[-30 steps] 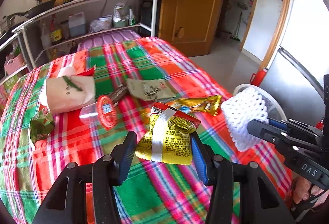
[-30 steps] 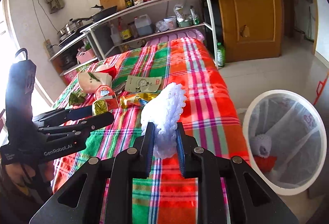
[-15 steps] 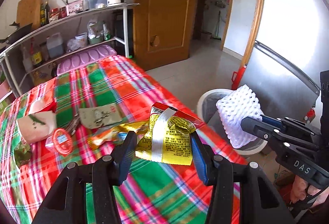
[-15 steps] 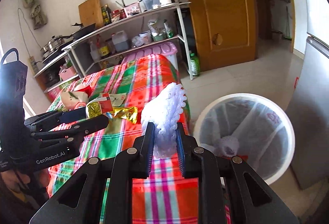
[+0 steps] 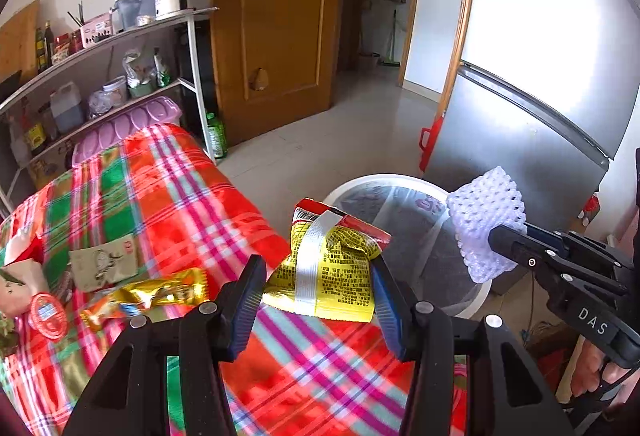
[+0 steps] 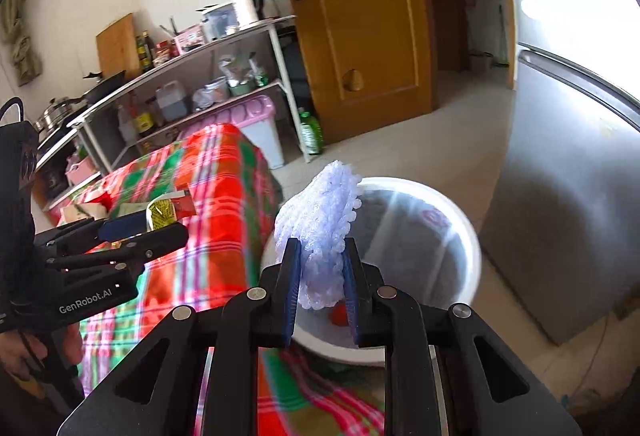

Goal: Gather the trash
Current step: 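Drop the foam net into the bin with the right tool while the left tool drops the yellow packet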

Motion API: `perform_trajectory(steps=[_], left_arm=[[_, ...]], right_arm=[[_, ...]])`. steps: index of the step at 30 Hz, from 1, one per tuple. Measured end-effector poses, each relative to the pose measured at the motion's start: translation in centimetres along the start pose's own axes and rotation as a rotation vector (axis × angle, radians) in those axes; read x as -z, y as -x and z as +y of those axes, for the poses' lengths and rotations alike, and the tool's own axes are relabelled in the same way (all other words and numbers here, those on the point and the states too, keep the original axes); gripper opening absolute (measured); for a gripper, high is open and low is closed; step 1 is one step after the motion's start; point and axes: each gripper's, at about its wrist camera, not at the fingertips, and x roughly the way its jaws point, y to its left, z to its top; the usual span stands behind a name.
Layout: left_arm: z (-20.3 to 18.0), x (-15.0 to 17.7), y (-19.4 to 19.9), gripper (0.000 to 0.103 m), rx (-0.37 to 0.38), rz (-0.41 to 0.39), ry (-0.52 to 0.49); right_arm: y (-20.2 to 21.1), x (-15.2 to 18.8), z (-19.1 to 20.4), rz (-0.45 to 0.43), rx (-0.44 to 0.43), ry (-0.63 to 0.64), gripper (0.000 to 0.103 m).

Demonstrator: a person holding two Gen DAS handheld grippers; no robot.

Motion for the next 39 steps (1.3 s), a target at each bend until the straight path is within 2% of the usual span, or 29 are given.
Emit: perform_trajectory(steps=[8,14,20,22,24,26,34,39], left_arm=[[-3.0,-0.9,-3.7,0.052,0.052,0.053,0.009],[-4.0,-1.0,-6.3,0.053,0.037,0.096,0.013],[-4.2,-1.0,-7.8,0.053,0.026,0.13,0.011],[-4.1,-1.0,-8.1,0.06,0.029,0.141,0.014],[-4.1,-1.0,-8.3,0.064,0.029,0.143,0.013],[-4.1,-0.9,-8.3,0.065,0.032,0.144,0.018],[-4.0,-1.1,-7.5,0.069,0.034,0.127,0.025],[-3.6,-1.1,-6.0,0.069,0.029,0.096,0.037]], right_arm=[[-1.8,0.7,-3.6,0.047,0.072,-0.013,0.021],[-4.5,0.9,-5.1,0.105,0.101,0.005,0.021],[-6.3,0.8,-5.7,0.127,0.133,0.005,0.024],[-6.8,0.7,-6.0,0.133,0.136,-0.001,0.027],[-7.0,0.8,-6.2,0.143,0.13,-0.012,0.045],[-7.0,0.9,-6.3,0.143,0.136,-0.018,0.052],[-6.3,1.0,-5.9,0.136,0.144,-0.017,0.052],[-4.9,0.6,-5.1,0.099,0.134,-0.023,0.052]])
